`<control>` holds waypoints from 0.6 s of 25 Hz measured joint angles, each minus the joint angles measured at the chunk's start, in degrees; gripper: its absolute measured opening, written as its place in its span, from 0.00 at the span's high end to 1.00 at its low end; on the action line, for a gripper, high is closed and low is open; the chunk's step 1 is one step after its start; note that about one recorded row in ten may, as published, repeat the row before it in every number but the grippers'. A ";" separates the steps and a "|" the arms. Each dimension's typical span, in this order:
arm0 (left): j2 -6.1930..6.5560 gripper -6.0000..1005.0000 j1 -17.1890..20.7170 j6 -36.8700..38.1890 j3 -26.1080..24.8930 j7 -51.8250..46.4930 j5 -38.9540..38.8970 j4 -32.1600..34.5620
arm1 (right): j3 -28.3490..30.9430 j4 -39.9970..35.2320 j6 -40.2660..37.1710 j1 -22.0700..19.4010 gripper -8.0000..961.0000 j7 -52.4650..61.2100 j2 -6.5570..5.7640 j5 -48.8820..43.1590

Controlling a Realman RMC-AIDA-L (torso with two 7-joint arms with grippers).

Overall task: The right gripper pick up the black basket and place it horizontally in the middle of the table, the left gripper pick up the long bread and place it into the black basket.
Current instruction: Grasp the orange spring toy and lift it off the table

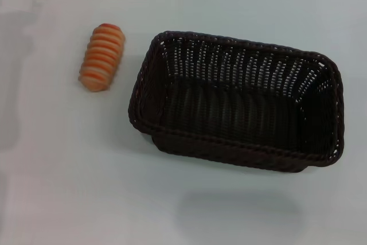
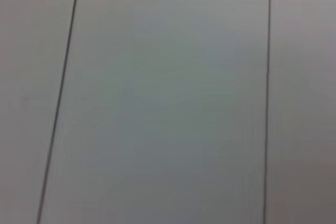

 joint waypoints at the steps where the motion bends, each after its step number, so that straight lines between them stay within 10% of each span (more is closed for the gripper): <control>1: -0.02 0.15 -0.54 -4.29 -0.69 0.82 -0.04 -1.94 | 0.03 -1.03 -1.06 -0.20 0.53 -1.32 0.00 -0.13; 15: -0.03 0.14 -11.26 -39.86 -7.01 3.35 0.19 -14.87 | 0.13 -4.27 -8.47 0.00 0.53 -7.46 -0.22 -1.78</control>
